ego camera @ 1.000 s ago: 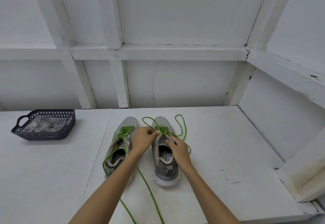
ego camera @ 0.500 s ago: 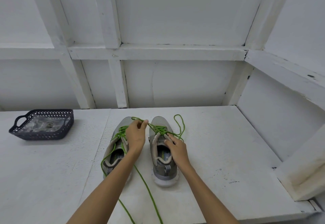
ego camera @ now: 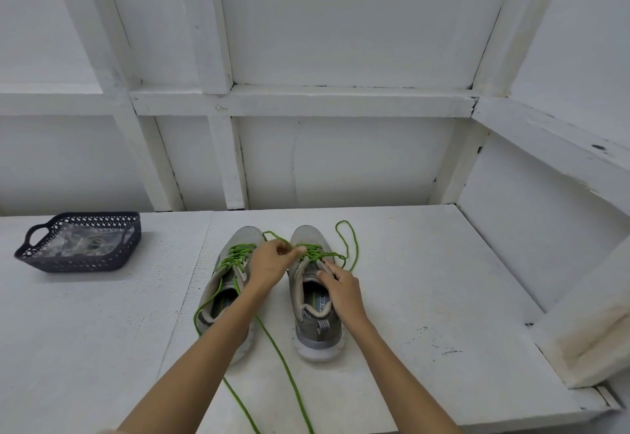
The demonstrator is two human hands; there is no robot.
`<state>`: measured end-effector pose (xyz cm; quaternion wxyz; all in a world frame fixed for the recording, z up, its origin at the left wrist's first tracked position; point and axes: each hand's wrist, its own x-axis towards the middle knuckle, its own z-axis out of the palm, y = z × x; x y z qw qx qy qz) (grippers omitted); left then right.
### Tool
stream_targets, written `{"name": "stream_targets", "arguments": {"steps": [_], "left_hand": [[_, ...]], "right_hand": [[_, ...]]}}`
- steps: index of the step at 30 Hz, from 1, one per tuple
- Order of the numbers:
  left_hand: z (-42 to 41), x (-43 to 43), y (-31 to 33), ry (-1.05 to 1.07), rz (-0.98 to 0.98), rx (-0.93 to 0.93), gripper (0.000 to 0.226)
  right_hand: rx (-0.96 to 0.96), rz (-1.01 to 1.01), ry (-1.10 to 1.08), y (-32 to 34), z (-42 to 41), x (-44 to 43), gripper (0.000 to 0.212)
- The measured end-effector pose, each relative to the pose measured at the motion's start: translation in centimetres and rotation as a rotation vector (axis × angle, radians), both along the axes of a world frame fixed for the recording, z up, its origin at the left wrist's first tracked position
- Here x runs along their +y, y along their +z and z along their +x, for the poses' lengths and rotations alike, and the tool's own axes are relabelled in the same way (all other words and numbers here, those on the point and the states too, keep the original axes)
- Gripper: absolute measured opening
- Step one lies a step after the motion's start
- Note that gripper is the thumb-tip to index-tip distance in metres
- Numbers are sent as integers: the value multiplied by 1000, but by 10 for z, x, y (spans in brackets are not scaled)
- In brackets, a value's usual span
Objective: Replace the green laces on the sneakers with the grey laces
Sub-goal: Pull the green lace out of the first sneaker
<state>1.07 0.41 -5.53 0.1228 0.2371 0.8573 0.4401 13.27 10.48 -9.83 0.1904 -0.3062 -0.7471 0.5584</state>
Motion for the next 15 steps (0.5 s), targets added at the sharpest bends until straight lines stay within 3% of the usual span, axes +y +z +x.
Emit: {"name": "stream_targets", "arguments": {"steps": [2,7,12,15], "left_hand": [[2,0,-5,-55,-37,14,31],[8,2,-3,278,210,71,28],[9,5,-7,22,-6,62,30],[12,5,-3,213,176,141,24]], "right_hand": [[-7,4,-2,0,0,1,43],[-12,26,8,-1,-2,1,43],[-25,30,6,-1,0,1,43],[-20,18,8,1,0,1,44]]}}
